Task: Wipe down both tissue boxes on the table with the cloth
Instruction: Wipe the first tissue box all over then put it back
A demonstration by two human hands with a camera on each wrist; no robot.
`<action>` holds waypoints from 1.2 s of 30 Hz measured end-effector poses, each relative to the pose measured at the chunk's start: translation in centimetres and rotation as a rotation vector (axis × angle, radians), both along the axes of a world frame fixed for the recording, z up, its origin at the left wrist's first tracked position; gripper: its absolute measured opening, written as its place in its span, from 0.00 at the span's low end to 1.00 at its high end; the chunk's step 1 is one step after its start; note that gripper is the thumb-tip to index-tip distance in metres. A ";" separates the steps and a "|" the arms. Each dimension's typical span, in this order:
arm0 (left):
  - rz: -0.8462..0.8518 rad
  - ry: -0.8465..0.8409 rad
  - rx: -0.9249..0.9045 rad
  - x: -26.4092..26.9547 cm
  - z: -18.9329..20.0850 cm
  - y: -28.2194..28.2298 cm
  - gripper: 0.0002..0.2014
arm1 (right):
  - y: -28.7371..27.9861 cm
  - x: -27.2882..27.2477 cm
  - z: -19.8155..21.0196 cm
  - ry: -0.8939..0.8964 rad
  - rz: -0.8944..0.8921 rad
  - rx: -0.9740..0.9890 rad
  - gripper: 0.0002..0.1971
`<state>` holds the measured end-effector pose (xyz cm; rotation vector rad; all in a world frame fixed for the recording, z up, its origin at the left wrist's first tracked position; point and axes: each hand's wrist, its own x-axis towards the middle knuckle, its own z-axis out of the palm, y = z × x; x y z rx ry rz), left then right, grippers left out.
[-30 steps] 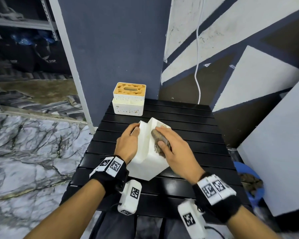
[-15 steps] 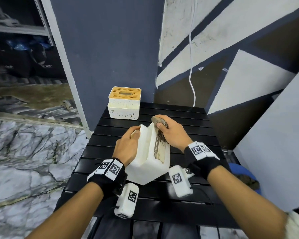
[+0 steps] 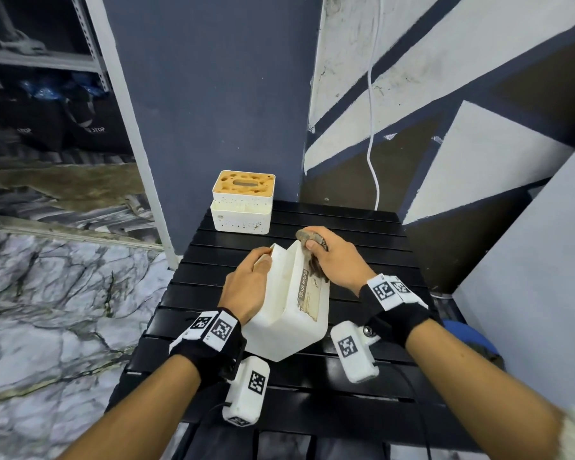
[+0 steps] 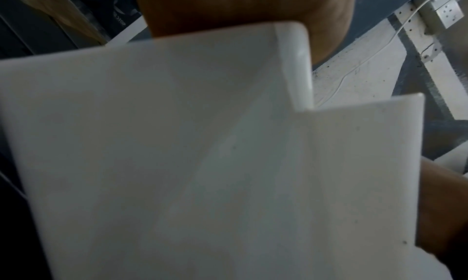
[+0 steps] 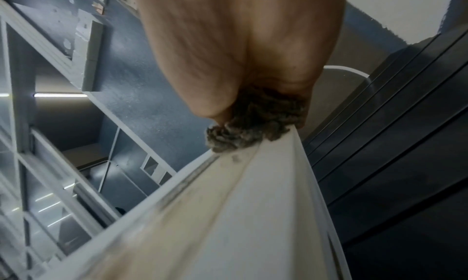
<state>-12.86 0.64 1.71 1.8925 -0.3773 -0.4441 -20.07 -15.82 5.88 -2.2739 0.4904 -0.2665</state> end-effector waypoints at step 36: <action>0.208 0.043 -0.097 -1.7 -0.8 0.6 0.13 | 9.3 -8.1 -3.2 -0.213 -0.131 -0.025 0.31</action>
